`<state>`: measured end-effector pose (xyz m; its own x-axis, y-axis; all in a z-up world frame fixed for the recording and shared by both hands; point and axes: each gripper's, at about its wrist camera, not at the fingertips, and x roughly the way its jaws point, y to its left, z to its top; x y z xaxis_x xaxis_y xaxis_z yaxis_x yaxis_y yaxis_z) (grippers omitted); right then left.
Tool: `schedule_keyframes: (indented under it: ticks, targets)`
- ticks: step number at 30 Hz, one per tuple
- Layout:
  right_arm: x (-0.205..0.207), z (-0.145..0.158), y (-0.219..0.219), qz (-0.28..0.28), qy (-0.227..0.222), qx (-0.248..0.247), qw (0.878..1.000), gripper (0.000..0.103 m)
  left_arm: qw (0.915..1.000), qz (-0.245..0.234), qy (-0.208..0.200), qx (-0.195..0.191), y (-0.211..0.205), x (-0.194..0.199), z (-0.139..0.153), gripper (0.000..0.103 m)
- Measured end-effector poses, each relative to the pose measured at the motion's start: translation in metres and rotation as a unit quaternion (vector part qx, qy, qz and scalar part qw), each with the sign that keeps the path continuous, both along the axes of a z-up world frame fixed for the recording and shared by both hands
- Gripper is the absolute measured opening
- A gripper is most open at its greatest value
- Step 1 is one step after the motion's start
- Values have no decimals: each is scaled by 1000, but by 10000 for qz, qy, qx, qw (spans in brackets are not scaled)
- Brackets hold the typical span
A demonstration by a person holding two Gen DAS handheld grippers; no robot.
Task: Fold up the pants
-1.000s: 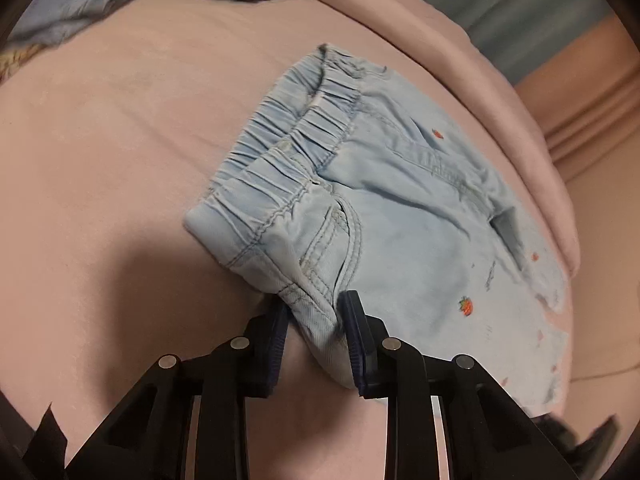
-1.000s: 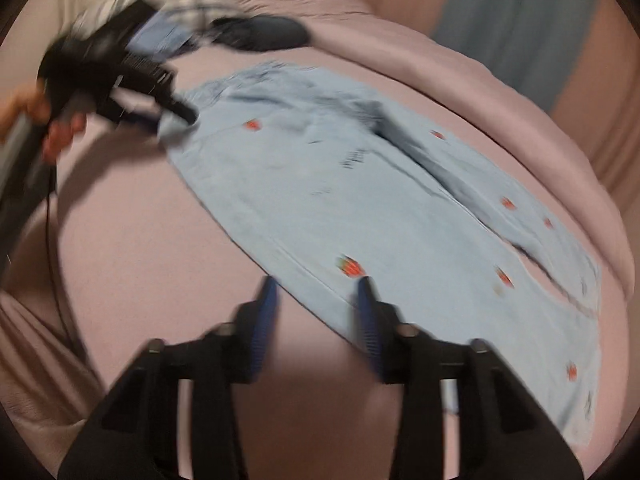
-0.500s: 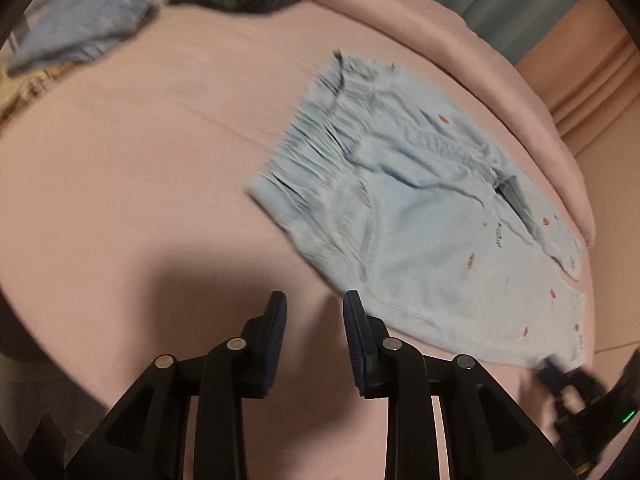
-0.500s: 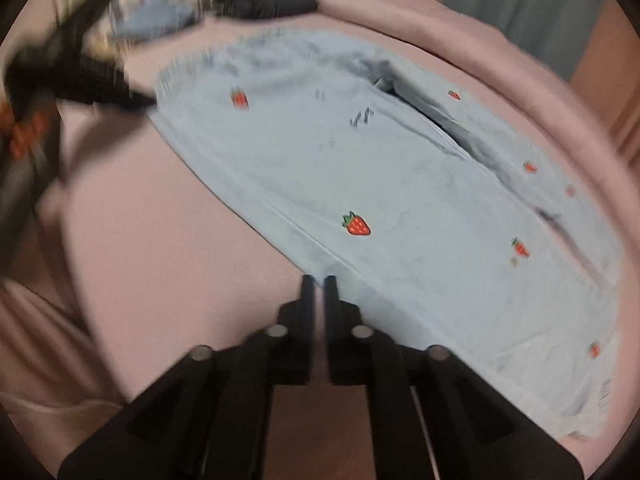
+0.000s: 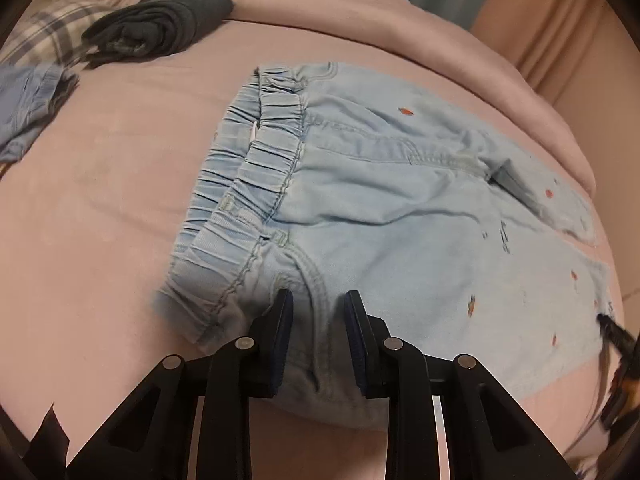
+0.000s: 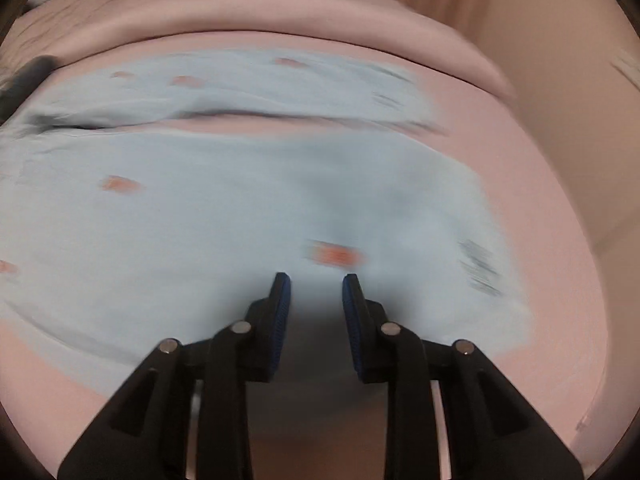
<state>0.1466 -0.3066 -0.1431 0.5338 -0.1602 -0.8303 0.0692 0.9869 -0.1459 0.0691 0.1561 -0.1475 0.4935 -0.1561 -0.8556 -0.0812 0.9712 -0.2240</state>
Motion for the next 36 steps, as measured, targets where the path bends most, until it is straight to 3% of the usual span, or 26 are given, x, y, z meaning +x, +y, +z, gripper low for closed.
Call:
schedule_keyframes:
  ticks: [3,5,7,9,10,15,18,21,22,26,28,29,31,32,33,36]
  targets:
    - [-5,7,-54,-1163,357,-521,9912,34,10000,-84,-4,29,6,-3,14,31]
    - [-4,24,-61,-1222,231,-370,9915,38,9994,-146,-197,256,7,-1,27,40]
    - [4,45,-41,-581,-125,26,9982,40,9985,-216,-442,218,8,7,42,61]
    - [19,55,-9,123,-354,252,9990,52,9971,-211,-682,256,10,23,52,68]
    - [30,58,9,432,-412,367,9975,56,9966,-240,-733,287,9,33,55,68]
    - [105,51,111,2029,-405,1026,9730,57,9957,-506,-688,364,14,96,54,68]
    - [148,51,165,2630,-415,1167,9568,57,9958,-606,-542,409,25,142,51,68]
    - [200,55,212,3123,-332,1322,9401,57,9943,-1003,-310,184,38,184,42,68]
    - [219,56,229,3293,-317,1260,9353,57,9934,-1145,-91,-8,43,199,34,68]
    - [273,48,284,3836,-22,718,9207,57,9893,-1401,393,-119,55,231,8,68]
    - [297,31,306,4033,459,491,9126,57,9862,-1569,518,-135,57,237,1,68]
    - [305,21,311,4073,676,400,9099,55,9849,-1667,467,-65,56,236,2,66]
    - [311,-5,314,4152,1260,250,9006,40,9841,-1739,371,-8,56,233,4,26]
    - [309,-9,318,4260,1282,194,8954,27,9837,-1771,310,-2,55,229,6,23]
    - [301,-5,322,4448,1138,220,8881,6,9840,-1765,243,11,56,227,9,22]
    - [280,0,337,4744,821,-353,8758,5,9864,-1645,45,31,59,224,15,10]
